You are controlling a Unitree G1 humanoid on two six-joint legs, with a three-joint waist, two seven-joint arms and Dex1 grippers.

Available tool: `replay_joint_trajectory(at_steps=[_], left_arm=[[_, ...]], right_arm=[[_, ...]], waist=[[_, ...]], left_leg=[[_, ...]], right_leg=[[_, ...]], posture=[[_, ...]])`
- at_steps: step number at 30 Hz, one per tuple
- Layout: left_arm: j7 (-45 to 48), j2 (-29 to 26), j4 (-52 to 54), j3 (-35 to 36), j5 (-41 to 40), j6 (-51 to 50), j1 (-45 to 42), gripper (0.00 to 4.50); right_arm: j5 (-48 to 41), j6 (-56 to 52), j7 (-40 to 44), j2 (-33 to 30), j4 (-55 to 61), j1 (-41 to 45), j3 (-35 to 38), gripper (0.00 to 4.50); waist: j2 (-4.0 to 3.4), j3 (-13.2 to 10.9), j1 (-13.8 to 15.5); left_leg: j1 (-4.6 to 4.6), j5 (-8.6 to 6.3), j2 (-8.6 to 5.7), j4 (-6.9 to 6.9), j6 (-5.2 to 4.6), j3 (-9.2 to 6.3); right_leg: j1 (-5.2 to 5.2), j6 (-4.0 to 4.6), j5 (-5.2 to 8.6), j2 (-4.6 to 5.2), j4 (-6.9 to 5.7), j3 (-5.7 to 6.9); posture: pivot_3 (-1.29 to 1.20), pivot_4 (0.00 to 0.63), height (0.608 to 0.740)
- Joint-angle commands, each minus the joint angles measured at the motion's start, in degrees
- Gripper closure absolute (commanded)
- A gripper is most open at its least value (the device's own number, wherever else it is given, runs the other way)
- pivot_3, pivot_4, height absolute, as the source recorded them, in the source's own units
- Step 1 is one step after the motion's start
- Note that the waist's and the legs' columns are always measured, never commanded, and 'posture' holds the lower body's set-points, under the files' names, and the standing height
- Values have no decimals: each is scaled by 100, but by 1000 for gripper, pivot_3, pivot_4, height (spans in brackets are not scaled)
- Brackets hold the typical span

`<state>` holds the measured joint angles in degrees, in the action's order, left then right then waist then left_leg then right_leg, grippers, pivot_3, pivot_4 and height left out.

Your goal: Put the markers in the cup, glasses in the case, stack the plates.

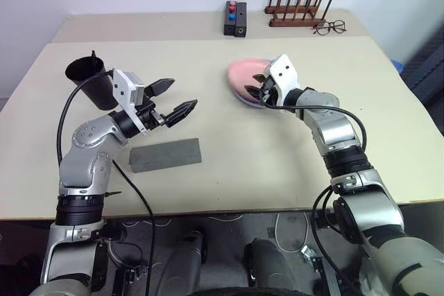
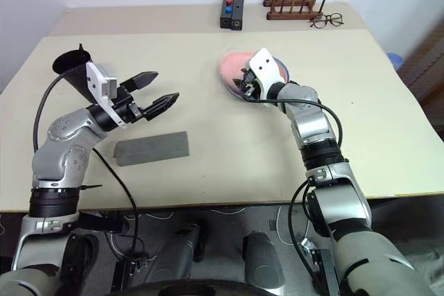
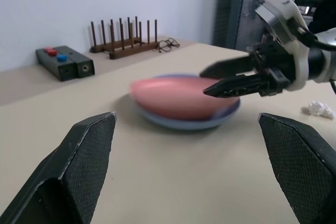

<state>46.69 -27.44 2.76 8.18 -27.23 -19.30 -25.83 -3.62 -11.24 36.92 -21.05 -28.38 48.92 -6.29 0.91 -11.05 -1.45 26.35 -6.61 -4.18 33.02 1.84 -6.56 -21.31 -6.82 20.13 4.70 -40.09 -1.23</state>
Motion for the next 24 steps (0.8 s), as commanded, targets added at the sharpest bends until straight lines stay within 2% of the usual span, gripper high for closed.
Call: replay_joint_trajectory(at_steps=[1, 3, 7, 11, 14, 19, 24], left_arm=[[-15, -61, 251, 67, -92, 10, 17, 0], [162, -111, 324, 48, -249, -116, 29, 0], [868, -420, 632, 130, -1112, -869, 80, 0], [1491, -821, 982, -7, -1524, -1240, 237, 0], [1774, -939, 1043, -338, -1252, -1041, 317, 0], [1753, -639, 859, -749, -756, -497, 222, 0], [1907, -647, 799, -948, -732, -578, 193, 0]], right_arm=[[-112, 129, 20, 41, 90, 212, 189, 892], [-258, 24, 24, -89, 134, 234, 415, 63], [-801, -864, 250, -559, 427, 193, 988, 63], [-1104, -2037, 945, -1427, 1251, -310, 983, 63], [-1213, -2628, 1573, -2279, 2020, -1031, 917, 63], [-1008, -2931, 1782, -3148, 2420, -2061, 906, 63], [-986, -3266, 1533, -3307, 2485, -2475, 1012, 63]], waist=[[0, 0, 1], [0, 0, 11], [-2, -1, 61], [-3, -2, 62], [-7, -1, 55], [-11, 0, 71], [-16, 0, 26]], left_leg=[[0, 0, 0, 0, 0, 0], [0, 0, 0, 0, 0, 0], [2, 0, -1, 1, 0, 0], [4, -2, -2, -2, 0, -2], [1, -4, 2, -10, -1, -1], [4, -5, 1, -8, -3, 11], [4, -10, 3, -9, -11, 14]], right_leg=[[0, 0, 0, 0, 0, 0], [0, 0, 0, 0, 0, 0], [1, 0, 0, 2, 0, 0], [4, 3, 2, 5, 12, 2], [4, 5, 3, 6, 16, 0], [3, 15, 8, 29, 26, -2], [9, 13, 7, 29, 46, -4]], posture=[[0, 150, 737], [0, 150, 737], [0, 150, 737], [0, 150, 737], [0, 150, 737], [0, 150, 737], [0, 150, 737]])
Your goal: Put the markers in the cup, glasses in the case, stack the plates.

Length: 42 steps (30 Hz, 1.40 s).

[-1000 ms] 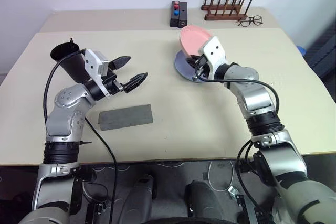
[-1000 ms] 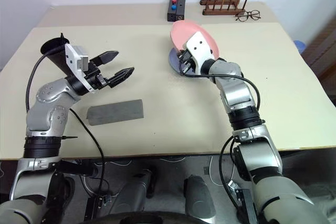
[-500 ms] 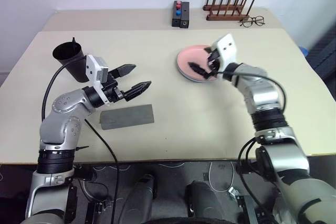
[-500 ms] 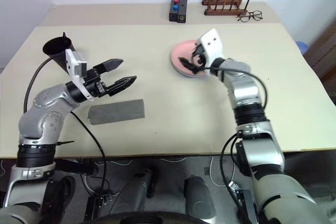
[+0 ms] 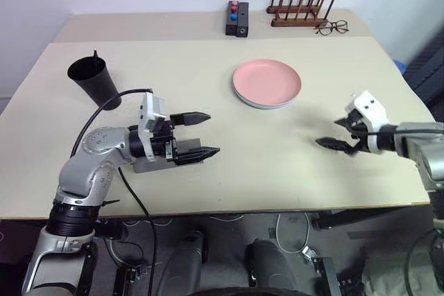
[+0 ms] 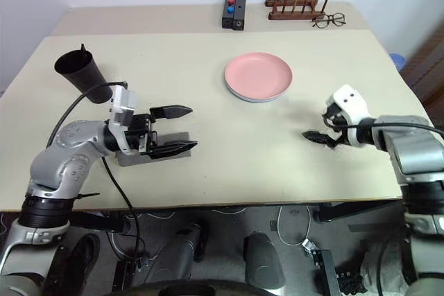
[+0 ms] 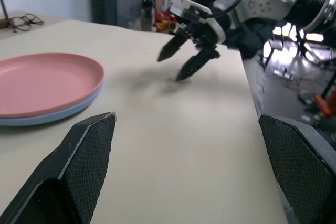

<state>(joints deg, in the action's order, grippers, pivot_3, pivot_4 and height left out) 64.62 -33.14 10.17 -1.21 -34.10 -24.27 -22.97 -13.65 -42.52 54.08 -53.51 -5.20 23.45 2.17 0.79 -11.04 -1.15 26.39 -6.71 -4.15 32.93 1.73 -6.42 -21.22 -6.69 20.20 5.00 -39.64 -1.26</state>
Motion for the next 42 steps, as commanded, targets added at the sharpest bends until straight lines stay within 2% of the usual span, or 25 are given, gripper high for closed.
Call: replay_joint_trajectory(at_steps=[1, 5, 8, 14, 17, 23, 27, 32, 35, 38, 42], left_arm=[[125, -161, 43, -37, -92, -290, -127, 0], [137, -323, -11, -90, -69, -634, -235, 0], [107, -357, 1, -74, -54, -728, -266, 0], [27, -386, 172, 12, -58, -741, -155, 0], [-36, -382, 270, 27, -77, -772, -75, 0], [-390, -116, 100, 229, 116, -293, -182, 0], [-1005, 210, -434, 487, 414, 240, -611, 0], [-1586, 284, -829, 463, 859, 363, -756, 0], [-1823, 361, -833, 449, 1087, 553, -682, 0], [-1979, 413, -548, 537, 987, 377, -530, 0], [-2056, 354, -105, 710, 770, 207, -229, 0]], right_arm=[[20, -213, -262, -34, 96, 101, 186, 63], [-55, -383, -356, 66, -48, 166, 156, 63], [55, -330, -383, 32, -119, 129, 18, 1382], [175, -180, -332, -23, -435, 307, -113, 4401], [250, -88, -309, -8, -557, 404, -166, 4470], [-103, 129, -545, 540, -593, 1113, 244, 4470], [-224, 949, -1227, 1300, -1128, 2013, 661, 4470], [-324, 1387, -1880, 2474, -1516, 2736, 692, 4470], [-323, 1596, -1872, 2963, -1597, 2763, 540, 3607], [-91, 1865, -1918, 3063, -1915, 2714, 373, 2035], [160, 2254, -1892, 2895, -2352, 2862, 273, 22]], waist=[[-4, -1, -4], [-4, -1, 28], [-4, -1, 50], [-4, -1, 41], [-4, -1, 40], [-5, -1, 11], [-4, -2, 35], [-3, -1, 10], [-4, -2, 3], [-4, -2, 47], [-5, -2, 39]], left_leg=[[0, 0, 0, 0, 0, 1], [1, 0, -1, 0, 0, -2], [3, -3, -3, 0, -5, -3], [3, -5, -3, 0, -8, -2], [3, -5, -3, 0, -8, -2], [2, -5, 0, 0, -8, -1], [5, -4, -2, 3, -8, -3], [3, -4, -5, -3, -8, -1], [4, -3, -4, -5, -7, -3], [7, -3, -7, -3, -7, -5], [5, -2, -10, 0, -6, -7]], right_leg=[[-2, -6, -3, 0, 0, -1], [2, -6, -3, 0, 5, 2], [13, -6, -3, 1, 23, 5], [15, -7, -4, 2, 29, 5], [15, -7, -4, 2, 29, 5], [14, -6, -5, 0, 28, 3], [14, -14, -9, -2, 29, 7], [15, -24, -15, -10, 29, 8], [10, -24, -15, -18, 21, 7], [9, -30, -18, -18, 20, 7], [13, -32, -21, -18, 21, 6]], posture=[[0, 150, 737], [0, 150, 737], [0, 150, 737], [0, 150, 737], [0, 150, 737], [0, 150, 737], [0, 150, 737], [0, 150, 737], [0, 150, 737], [0, 150, 737], [0, 150, 737]])
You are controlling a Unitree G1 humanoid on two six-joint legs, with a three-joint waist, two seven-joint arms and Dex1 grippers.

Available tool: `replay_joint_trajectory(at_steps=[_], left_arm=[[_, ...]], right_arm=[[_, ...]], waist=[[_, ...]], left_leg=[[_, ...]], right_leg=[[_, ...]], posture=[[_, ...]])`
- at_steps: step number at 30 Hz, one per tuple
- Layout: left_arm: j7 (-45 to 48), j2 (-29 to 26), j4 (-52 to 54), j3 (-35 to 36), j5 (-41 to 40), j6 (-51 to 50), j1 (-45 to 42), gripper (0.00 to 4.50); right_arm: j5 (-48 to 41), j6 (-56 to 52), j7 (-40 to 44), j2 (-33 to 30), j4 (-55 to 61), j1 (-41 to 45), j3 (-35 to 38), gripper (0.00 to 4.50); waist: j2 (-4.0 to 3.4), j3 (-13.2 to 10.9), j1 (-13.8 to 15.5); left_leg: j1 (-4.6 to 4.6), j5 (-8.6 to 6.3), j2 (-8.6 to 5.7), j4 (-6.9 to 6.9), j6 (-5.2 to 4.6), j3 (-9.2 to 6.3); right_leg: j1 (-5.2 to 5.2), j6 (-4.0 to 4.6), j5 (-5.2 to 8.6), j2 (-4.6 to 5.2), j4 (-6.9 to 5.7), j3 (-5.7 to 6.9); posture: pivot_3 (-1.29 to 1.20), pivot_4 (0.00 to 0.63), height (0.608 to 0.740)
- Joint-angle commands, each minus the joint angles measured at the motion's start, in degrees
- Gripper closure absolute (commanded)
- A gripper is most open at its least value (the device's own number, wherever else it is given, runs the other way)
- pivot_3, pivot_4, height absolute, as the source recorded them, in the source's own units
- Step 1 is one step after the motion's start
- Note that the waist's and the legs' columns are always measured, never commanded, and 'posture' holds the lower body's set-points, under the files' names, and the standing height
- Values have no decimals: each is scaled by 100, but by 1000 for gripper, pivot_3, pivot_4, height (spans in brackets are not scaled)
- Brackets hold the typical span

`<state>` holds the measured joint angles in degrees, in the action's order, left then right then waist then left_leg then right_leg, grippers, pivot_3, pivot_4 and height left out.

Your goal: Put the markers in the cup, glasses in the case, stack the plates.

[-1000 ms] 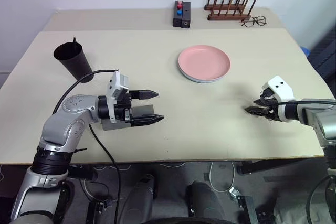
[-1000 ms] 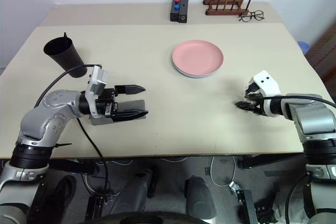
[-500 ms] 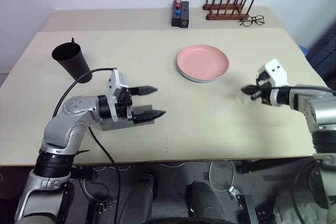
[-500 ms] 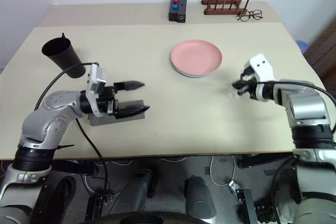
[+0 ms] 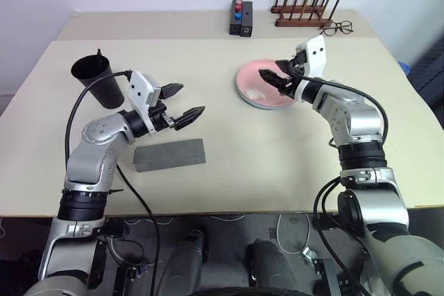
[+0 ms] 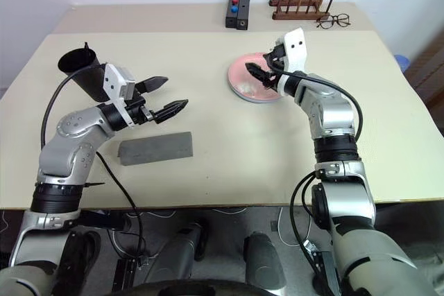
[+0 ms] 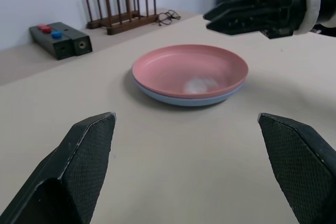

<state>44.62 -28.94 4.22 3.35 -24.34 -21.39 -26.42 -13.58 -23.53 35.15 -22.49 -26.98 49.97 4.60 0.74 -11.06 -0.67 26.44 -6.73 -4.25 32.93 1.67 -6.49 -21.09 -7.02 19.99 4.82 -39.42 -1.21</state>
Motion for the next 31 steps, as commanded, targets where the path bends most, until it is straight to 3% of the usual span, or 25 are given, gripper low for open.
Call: replay_joint_trajectory(at_steps=[1, 3, 9, 13, 21, 27, 31], left_arm=[[-63, -75, 600, 286, -262, -130, 180, 0], [-40, -120, 773, 342, -388, -243, 292, 0], [868, -939, 1262, 1196, -1426, -665, 1073, 0], [1300, -1410, 1101, 1953, -1699, -618, 1684, 0], [2065, -2127, 1178, 2513, -2159, -1256, 2952, 0], [1961, -2052, 1115, 2414, -1914, -896, 2975, 0], [1824, -1913, 993, 2265, -1629, -529, 2867, 0]], right_arm=[[204, 451, 31, -262, -285, 266, 26, 22], [205, 551, 130, -318, -443, 358, 49, 22], [-925, -40, 2108, -637, 1403, -498, -42, 22], [-1482, -591, 2519, -955, 2266, -1124, 105, 22], [-2312, -1261, 3288, -1998, 3865, -2336, 319, 22], [-2142, -836, 3502, -2569, 4290, -3246, 517, 22], [-2161, -864, 3395, -2643, 4372, -3334, 437, 22]], waist=[[0, 0, -21], [0, 0, -35], [-3, -2, -186], [-4, -2, -178], [-5, -3, -129], [-5, -2, -2], [-5, -2, -1]], left_leg=[[0, 0, 0, 0, 0, -1], [-2, 0, 2, -2, 1, 1], [-1, 0, 11, -21, 2, 4], [-5, 0, 11, -18, 2, 1], [-2, -9, 10, -30, 0, 2], [-2, -19, 10, -32, 14, 13], [0, -20, 10, -34, 13, 14]], right_leg=[[-1, 1, -1, -1, 0, 0], [-3, 2, -1, -2, -1, -2], [-15, 7, 0, -7, 1, -10], [-8, 9, 0, -3, 3, -9], [-28, 34, 12, 29, 35, -14], [-29, 58, 25, 42, 42, -19], [-29, 58, 25, 44, 50, -19]], posture=[[0, 150, 737], [0, 150, 737], [0, 150, 737], [0, 150, 737], [0, 150, 737], [0, 150, 737], [0, 150, 737]])
